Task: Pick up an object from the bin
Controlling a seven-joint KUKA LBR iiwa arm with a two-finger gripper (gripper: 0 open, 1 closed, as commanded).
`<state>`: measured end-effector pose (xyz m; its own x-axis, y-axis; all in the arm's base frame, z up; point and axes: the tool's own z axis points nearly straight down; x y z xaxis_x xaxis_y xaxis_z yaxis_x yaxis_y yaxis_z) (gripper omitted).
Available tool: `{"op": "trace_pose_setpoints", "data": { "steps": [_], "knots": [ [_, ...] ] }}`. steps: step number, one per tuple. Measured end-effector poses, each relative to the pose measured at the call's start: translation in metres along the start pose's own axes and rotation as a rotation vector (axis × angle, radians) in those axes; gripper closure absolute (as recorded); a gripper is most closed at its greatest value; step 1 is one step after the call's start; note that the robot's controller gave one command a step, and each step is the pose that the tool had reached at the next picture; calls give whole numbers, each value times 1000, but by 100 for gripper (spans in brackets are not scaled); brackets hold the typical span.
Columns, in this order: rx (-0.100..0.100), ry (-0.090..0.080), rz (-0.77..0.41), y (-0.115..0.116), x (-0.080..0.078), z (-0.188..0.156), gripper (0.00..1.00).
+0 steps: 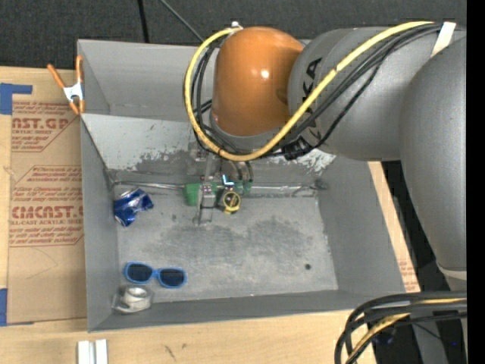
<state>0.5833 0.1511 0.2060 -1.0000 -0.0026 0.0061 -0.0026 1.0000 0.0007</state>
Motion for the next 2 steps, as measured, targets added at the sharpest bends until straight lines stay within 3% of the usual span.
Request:
{"op": "trace_pose_setpoints", "data": {
  "steps": [1,2],
  "knots": [
    [1,3,-115,47,70,102,0],
    [0,-6,-109,45,66,98,100]
  ]
}}
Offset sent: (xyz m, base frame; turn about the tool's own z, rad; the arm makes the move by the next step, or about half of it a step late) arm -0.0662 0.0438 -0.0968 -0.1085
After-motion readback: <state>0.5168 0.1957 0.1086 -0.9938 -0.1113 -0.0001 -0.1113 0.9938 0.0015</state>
